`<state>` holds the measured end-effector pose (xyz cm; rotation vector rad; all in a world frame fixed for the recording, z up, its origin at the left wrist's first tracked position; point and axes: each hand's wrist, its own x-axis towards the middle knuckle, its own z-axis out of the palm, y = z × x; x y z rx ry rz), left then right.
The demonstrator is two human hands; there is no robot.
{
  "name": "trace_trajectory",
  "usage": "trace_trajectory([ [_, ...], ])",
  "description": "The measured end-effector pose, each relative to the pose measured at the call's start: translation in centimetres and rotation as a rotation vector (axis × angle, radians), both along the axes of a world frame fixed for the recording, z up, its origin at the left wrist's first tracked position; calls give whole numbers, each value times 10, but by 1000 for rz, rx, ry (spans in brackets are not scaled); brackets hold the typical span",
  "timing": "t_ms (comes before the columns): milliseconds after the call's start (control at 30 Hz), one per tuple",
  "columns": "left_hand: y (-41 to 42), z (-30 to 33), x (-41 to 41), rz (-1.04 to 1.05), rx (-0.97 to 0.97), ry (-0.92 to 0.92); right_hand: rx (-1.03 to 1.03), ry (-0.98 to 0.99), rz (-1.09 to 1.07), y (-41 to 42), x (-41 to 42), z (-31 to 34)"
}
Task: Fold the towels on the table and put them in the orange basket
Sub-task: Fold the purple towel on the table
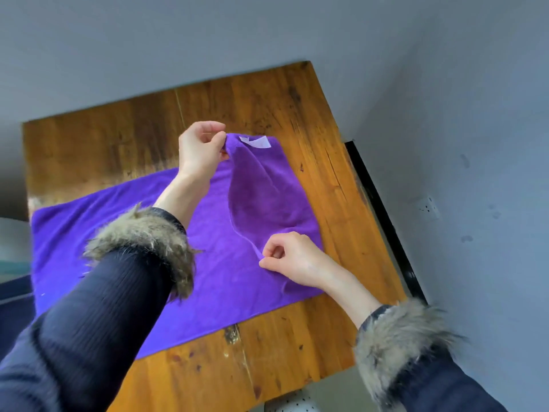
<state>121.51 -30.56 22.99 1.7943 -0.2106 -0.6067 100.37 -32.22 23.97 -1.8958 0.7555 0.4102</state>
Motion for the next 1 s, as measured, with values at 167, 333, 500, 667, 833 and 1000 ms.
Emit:
trace_trajectory([
  [167,55,-26,8,-12,115,155,63,58,51,37,27,-39],
  [333,113,-70,-25,-143,466,129,-388,57,48,22,26,-67],
  [500,148,-89,-89,-303,772,-243,-684,1,133,-18,38,-83],
  [667,149,-96,-105,-352,837,-233,-707,106,462,-34,49,-97],
  [833,149,-87,-118,-238,787,-300,-755,80,488,-33,44,-102],
  [1000,152,-84,-131,-163,596,-53,-787,79,468,-39,60,-94],
])
